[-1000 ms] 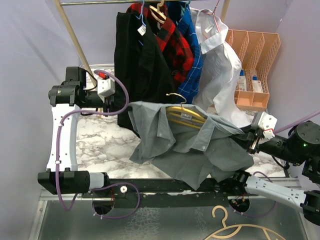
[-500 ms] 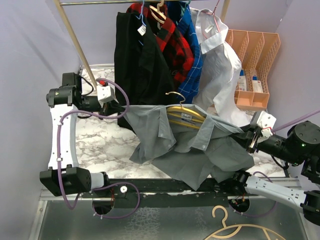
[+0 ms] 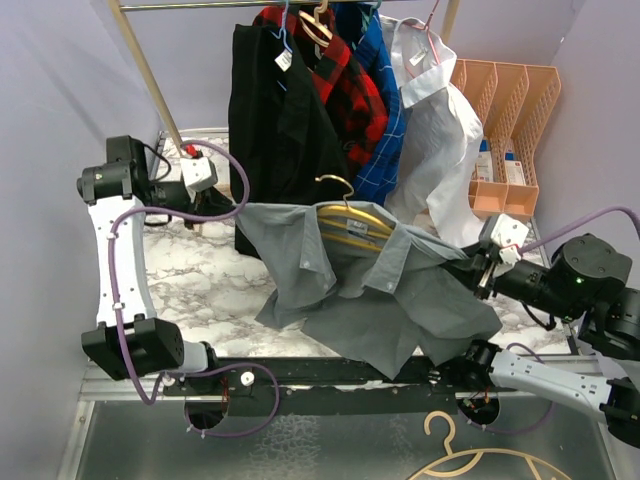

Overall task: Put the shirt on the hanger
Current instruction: Hang the shirt on the hanger, then place the hanger at the clothesline.

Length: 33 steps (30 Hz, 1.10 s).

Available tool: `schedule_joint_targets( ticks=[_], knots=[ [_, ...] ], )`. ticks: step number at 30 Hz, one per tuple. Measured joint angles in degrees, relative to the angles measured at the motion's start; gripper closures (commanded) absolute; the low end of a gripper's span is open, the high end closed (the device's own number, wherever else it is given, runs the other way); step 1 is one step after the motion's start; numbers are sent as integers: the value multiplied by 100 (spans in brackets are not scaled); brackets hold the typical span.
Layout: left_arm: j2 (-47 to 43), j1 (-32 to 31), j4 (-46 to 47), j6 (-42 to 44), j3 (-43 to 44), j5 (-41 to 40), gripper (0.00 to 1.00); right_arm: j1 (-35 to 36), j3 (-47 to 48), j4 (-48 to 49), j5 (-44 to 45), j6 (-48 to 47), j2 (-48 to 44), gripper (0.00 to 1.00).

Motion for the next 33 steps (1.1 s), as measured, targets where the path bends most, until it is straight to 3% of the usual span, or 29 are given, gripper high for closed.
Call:
schedule_joint_targets(
  ticks=[1,3,4,10,15,23,30,33],
  knots=[
    [76,44,-15,-177,214,-66,54,0,-70,133,24,22,33,99],
    [186,166,129,-470,588,-326,4,0,-146,407,181,111,136,99],
    [199,238,232,-640,719,-420,1,0,-142,551,282,164,243,99],
    [-599,472,1873,-3412,632,-1447,1,0,-44,1659,667,494,1478,99],
    [-807,553,2796,-5327,1582,-2837,1,-2,83,2367,970,535,2476,99],
    [-885,774,3440,-6990,2990,-5639,1,-2,1191,3405,1005,850,3969,99],
    [-1080,1060,3947,-8146,3213,-8651,3,-2,2813,3866,1182,1311,5510,99],
    [-1123,1080,4140,-8408,3209,-9543,4,-2,3751,3740,1384,1403,6266,99]
  ],
)
